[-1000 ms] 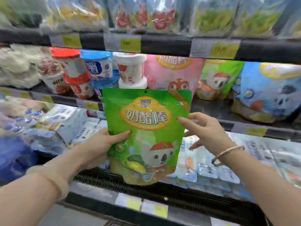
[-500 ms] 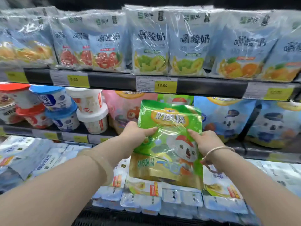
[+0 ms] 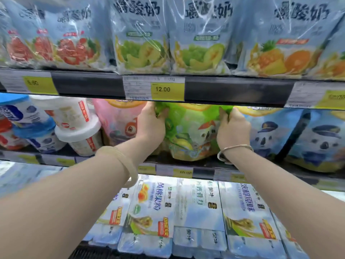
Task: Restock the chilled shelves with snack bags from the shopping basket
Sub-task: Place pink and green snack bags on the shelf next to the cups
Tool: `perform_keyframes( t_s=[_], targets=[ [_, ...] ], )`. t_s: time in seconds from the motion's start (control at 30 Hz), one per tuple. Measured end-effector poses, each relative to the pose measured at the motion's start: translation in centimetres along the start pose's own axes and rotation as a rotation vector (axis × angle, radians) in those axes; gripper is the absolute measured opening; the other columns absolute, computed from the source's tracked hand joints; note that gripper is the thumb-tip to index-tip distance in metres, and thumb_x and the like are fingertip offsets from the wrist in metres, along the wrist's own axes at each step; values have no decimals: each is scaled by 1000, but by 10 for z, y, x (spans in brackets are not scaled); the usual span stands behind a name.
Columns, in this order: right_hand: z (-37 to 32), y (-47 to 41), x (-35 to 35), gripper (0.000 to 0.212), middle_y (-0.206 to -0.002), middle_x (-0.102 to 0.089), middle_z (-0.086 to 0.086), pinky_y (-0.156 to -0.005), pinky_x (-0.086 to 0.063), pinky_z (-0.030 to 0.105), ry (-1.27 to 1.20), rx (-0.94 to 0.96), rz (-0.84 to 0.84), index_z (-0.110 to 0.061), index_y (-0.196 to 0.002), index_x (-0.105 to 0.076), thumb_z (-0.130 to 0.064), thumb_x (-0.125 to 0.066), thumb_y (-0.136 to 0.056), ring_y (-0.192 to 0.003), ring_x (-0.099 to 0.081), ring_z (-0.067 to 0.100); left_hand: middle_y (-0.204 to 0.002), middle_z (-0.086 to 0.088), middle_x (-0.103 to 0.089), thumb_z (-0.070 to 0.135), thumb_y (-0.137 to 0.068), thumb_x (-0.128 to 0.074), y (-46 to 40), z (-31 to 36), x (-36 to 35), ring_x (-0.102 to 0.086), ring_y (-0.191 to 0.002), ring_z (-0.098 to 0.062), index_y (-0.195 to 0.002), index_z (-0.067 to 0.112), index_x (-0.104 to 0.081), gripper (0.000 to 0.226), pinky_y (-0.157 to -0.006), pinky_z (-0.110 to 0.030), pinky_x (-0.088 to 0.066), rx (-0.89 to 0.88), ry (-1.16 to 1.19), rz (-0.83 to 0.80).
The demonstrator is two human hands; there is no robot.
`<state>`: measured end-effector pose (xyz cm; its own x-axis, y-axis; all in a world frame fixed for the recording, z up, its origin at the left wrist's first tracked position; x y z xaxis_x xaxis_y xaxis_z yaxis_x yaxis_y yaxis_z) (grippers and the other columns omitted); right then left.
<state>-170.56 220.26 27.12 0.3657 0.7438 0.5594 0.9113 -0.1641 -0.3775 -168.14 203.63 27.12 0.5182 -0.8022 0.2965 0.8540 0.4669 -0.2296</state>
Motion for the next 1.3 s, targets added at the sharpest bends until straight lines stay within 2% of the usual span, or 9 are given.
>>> perform_keyframes(
  t_s=[0.2,0.3,0.4,0.63,0.8,0.87,1.0,1.13,1.3],
  targets=[
    [11,2,-17,38,-86,-62,33,-54,-11,25,-39,-44,111,-7,-63,-37,-23,-41,-97,-60,-37,31,-72,-6,-61,33,-83,-66,8,-25,4,-51,-69,-25,-75,12,-56,24,-58,-24,-25,-109,-375,99],
    [16,10,-15,45,-85,-61,33,-54,-6,26,24,-67,81,-14,-56,-26,-24,-43,-96,-55,-29,26,-79,-19,-69,31,-88,-59,14,-35,11,-58,-76,-34,-77,2,-66,32,-67,-33,-32,-173,-561,53],
    [26,18,-13,23,-92,-61,33,-56,-5,26,61,-38,41,-2,-75,-47,-12,-43,-95,-79,-52,43,-94,-24,-65,11,-92,-49,16,-35,7,-58,-90,-38,-94,-1,-65,19,-76,-38,-38,-228,-656,-37],
    [35,7,-5,28,-106,-62,26,-73,-24,36,163,-10,6,3,-100,-63,-15,-43,-95,-103,-53,40,-108,-23,-65,4,-89,-46,3,-27,6,-57,-100,-41,-102,5,-68,25,-80,-41,-45,-60,-648,18],
    [42,8,6,16,-82,-68,19,-60,-40,17,-137,-107,1,-5,-84,-64,-16,-53,-90,-58,-62,17,-109,-24,-59,13,-92,-50,13,-32,5,-53,-104,-42,-106,1,-52,19,-82,-43,-40,63,-473,145],
    [51,19,14,10,-87,-62,12,-70,-41,21,-207,-138,128,-9,-87,-55,-18,-60,-87,-77,-62,26,-94,-16,-54,16,-88,-57,26,-31,3,-54,-94,-38,-96,9,-38,22,-75,-40,-38,61,-332,213],
    [69,34,31,51,-116,-48,19,-94,-33,32,-103,-219,382,5,-111,-47,-23,-72,-76,-110,-44,34,-83,-9,-48,14,-83,-59,61,-21,-8,-48,-75,-29,-86,12,-37,22,-69,-33,-37,-451,-448,81],
    [80,25,28,92,-147,-29,23,-115,-21,40,-153,-268,195,7,-140,-21,-26,-75,-74,-138,-27,29,-132,-14,-56,24,-73,-62,66,-12,-39,-49,-124,-35,-126,14,-47,56,-102,-41,-28,-1140,-996,-131],
    [87,15,20,110,-156,5,18,-118,-4,33,-189,-318,1,-1,-146,5,-37,-72,-75,-146,1,25,-149,-3,-36,45,-61,-74,42,0,-59,-41,-134,-29,-143,23,-32,94,-104,-61,-19,-1081,-1405,-81]
  ],
)
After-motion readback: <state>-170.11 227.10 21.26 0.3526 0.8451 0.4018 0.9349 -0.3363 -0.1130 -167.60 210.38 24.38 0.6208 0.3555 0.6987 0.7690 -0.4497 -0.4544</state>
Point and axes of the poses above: each hand's wrist, its own y-axis away from the middle knuckle, its own x-axis out of the back of the hand, z = x × y, the point moved 1 cm from there along -y, towards the middle knuckle
